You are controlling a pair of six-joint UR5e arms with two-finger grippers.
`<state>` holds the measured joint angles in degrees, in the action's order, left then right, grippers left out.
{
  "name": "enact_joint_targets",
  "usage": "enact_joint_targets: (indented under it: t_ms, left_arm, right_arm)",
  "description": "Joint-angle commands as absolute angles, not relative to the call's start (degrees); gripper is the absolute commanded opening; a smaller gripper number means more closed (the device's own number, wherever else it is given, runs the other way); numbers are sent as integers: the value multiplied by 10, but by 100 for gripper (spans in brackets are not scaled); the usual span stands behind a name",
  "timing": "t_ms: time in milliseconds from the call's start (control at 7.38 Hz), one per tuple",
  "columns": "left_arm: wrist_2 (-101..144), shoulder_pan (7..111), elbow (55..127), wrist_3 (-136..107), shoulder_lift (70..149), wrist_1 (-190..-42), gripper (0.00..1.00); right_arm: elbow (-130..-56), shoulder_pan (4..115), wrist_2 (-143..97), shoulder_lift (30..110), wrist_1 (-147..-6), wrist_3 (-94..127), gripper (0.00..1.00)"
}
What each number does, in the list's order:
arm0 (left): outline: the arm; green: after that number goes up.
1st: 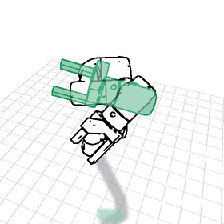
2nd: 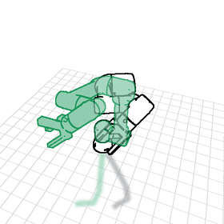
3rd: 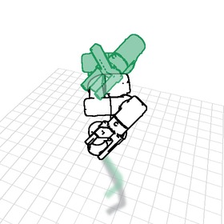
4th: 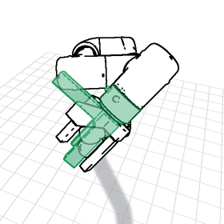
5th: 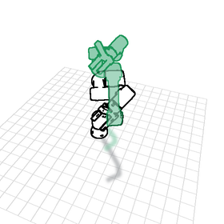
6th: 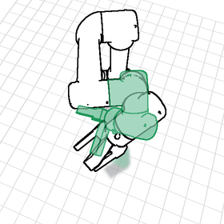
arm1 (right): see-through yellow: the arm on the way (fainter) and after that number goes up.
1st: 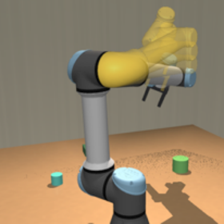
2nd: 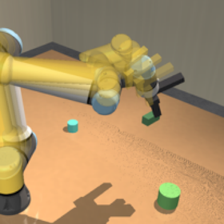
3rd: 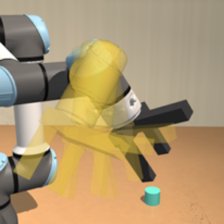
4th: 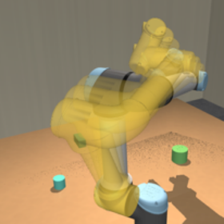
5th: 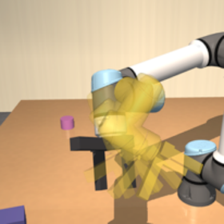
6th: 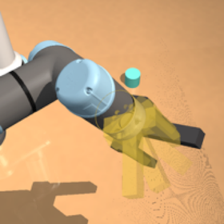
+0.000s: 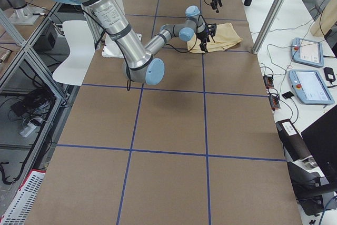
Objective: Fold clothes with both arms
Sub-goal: 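Lower the right gripper to the shirt side edge by the collar label and grasp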
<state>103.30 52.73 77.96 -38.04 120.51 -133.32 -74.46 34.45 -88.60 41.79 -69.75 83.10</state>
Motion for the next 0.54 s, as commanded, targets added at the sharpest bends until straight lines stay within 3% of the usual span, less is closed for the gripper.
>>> enact_joint_targets:
  t_ms: [0, 136, 407]
  left_arm:
    - [1033, 519, 787, -416, 1202, -1333, 100]
    - [1032, 512, 785, -416, 1202, -1334, 100]
    - [1032, 512, 784, -416, 1202, -1334, 100]
  right_arm:
    - [-705, 317, -856, 398, -694, 841, 58]
    - [-694, 310, -851, 397, -694, 841, 49]
    - [-684, 302, -845, 397, -695, 839, 39]
